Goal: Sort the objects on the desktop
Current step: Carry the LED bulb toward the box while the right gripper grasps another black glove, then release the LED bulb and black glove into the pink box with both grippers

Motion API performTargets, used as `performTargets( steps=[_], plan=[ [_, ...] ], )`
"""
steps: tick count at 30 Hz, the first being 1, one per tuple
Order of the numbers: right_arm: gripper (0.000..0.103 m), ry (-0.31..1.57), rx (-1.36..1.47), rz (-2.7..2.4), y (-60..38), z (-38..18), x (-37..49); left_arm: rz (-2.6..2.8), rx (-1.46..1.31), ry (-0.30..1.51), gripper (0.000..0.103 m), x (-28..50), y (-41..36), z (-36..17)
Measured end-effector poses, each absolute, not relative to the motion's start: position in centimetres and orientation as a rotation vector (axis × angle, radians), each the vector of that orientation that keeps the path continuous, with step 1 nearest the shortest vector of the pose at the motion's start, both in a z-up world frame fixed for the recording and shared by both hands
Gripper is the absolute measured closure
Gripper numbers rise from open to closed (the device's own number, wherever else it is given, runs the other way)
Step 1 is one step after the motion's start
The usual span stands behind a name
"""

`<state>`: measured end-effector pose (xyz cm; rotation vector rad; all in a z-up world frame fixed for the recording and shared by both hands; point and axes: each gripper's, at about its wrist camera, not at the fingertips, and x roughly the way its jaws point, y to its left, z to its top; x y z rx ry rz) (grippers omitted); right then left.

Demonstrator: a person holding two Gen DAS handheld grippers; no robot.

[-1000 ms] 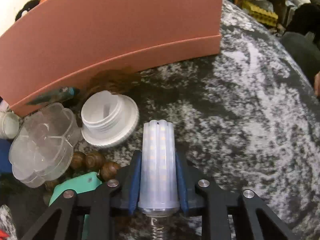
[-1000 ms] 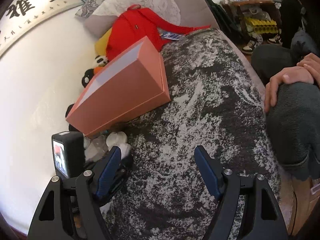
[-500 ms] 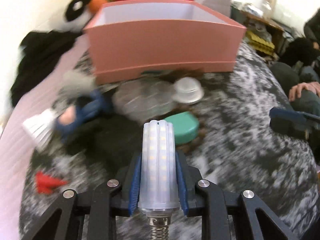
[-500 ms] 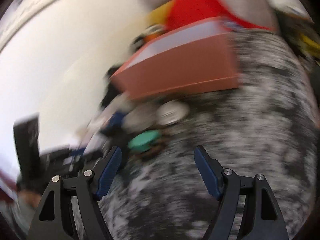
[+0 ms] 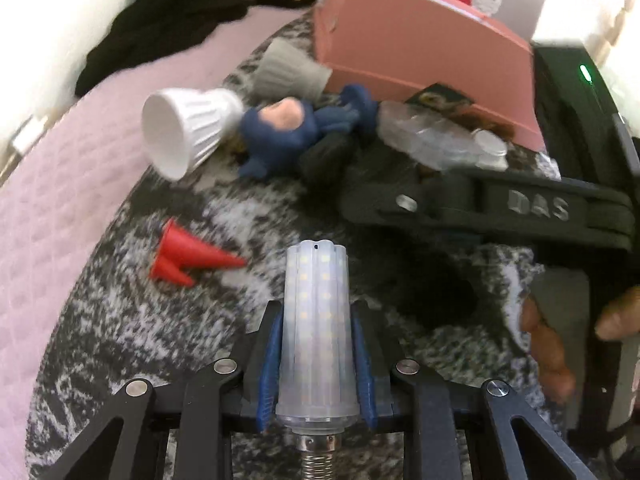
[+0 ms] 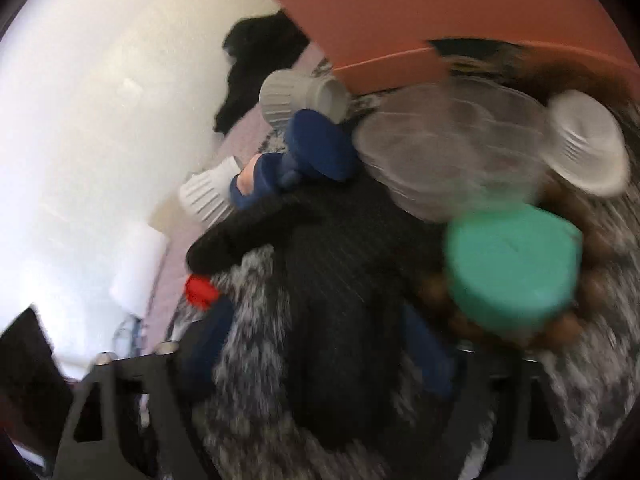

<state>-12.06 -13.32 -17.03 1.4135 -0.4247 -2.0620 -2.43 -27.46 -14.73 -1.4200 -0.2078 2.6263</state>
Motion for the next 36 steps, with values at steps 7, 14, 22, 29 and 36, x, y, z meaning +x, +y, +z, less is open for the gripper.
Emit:
performTargets(
  steps=[7,14,22,29,36],
  plan=[
    [0.072,0.162,1.296,-2.279,-17.0,-16.7,-10.1,2.61,-1.43,-0.157,0.075,-2.9,-26.3,-14.7],
    [0.083,-0.054,1.263,-2.221,-11.4,-14.4,-5.5,2.627,-1.37,-0.067,0.075,-2.4,-23.9,-12.3],
    [0.083,-0.239,1.0,-2.316,-3.5,-6.0,1.1,2.655,-1.182,0.048,0.075,-3.0,-19.2,-6.4],
    [0.083,-0.226,0.689,-2.554,4.2,4.8,1.0,2.656,-0.868,0.11,0.075,-8.4,-14.0,1.5],
    [0.083,-0.204,0.728,-2.701,8.9,8.0,-9.3,2.672,-0.773,0.019,0.075,-18.0,-11.4,6.7]
  ],
)
